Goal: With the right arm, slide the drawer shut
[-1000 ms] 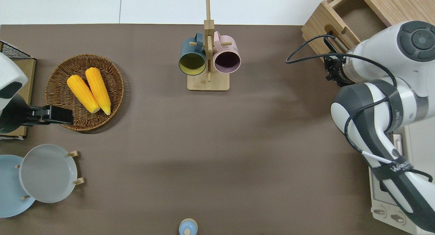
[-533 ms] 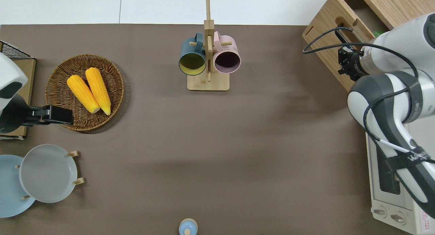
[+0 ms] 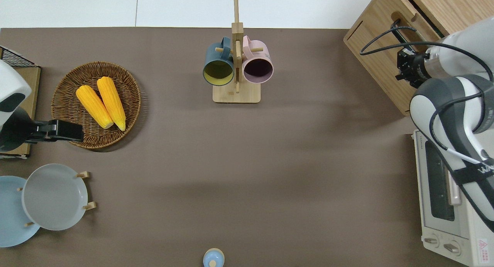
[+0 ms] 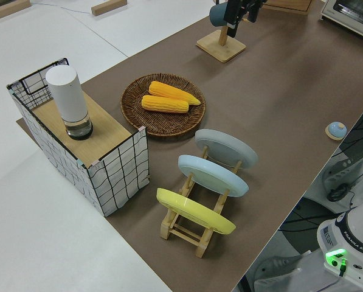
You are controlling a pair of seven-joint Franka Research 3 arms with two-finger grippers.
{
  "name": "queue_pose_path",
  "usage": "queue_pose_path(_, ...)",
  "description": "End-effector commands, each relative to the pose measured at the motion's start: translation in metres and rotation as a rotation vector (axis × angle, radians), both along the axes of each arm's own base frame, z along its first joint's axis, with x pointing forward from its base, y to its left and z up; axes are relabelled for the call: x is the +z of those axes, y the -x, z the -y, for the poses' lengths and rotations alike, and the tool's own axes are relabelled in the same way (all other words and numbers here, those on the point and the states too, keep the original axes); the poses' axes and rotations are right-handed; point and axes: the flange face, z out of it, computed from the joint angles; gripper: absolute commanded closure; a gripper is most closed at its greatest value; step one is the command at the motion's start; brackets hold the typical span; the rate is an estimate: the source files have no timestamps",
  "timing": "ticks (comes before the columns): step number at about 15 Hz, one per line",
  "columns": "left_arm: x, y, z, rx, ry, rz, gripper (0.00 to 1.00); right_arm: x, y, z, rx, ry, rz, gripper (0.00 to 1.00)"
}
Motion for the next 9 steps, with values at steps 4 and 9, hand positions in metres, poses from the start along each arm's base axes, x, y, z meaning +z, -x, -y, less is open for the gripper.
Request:
queue_pose_path(4,0.004,0.004,-0.002,-0.002,-0.012,-0.003,0.00,0.002,-0.012,0.032,0.018,0.010,0.046,1.000)
queue_pose_path(9,0.004,0.004,-0.002,-0.002,-0.012,-0.003,0.00,0.002,-0.013,0.045,0.033,0.018,0.063,1.000)
